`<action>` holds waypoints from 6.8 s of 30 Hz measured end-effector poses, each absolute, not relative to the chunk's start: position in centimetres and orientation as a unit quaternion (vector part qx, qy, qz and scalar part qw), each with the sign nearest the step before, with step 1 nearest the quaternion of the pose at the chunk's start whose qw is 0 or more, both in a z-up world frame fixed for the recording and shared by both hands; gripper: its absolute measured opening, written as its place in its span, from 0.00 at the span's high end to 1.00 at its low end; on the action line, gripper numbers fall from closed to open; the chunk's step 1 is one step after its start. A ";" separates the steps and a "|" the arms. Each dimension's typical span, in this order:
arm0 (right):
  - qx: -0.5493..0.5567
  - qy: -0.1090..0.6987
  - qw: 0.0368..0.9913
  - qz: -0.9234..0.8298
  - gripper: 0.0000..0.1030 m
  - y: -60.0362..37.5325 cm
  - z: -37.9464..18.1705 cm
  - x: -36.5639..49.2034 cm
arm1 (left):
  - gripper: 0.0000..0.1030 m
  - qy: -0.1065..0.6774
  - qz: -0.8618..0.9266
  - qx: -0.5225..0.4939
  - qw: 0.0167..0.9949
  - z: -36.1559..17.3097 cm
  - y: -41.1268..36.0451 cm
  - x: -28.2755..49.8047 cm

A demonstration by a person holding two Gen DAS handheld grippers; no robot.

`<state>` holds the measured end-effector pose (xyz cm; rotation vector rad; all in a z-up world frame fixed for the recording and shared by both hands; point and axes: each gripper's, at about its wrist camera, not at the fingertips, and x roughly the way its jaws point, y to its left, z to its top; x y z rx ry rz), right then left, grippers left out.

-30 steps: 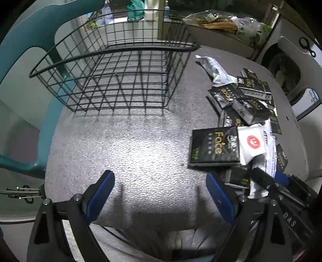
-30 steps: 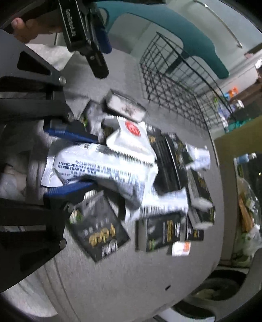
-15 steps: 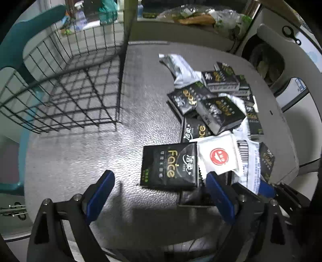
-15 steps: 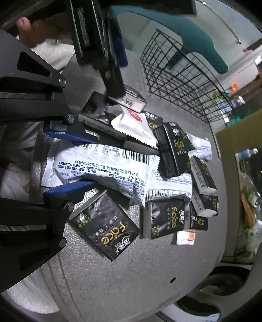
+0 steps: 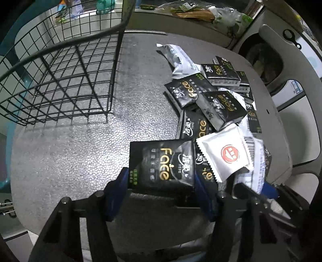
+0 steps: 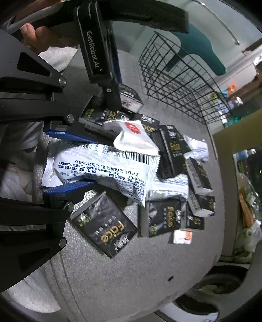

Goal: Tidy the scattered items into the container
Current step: 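Grasp a white wet-wipe pack with the right tool while the left tool grasps a black Face pack, then carry both packs over the wire basket and open both tools to drop them, then return to the table and grasp a black Face pack with each tool, then carry both black packs over the wire basket and open both tools, then grasp the white red-logo wipe pack with the right tool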

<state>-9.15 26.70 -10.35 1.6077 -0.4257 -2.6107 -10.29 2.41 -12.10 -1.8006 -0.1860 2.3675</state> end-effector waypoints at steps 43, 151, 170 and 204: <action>0.413 -0.093 0.150 -0.894 0.58 12.2 -0.9 -25.4 | 0.27 -0.103 0.849 -0.508 -0.108 -2.8 -13.9 -18.0; 0.428 -0.099 0.052 -0.897 0.54 21.6 -0.1 -14.1 | 0.50 -0.046 0.852 -0.521 0.021 -1.6 -0.9 -11.9; 0.434 -0.048 0.137 -0.889 0.53 10.1 -2.2 -26.1 | 0.46 -0.091 0.842 -0.526 -0.083 -3.3 -13.2 -18.6; 0.515 -0.083 0.061 -0.851 0.49 23.9 -8.1 -11.4 | 0.26 0.011 0.831 -0.556 0.006 -5.1 0.2 -7.5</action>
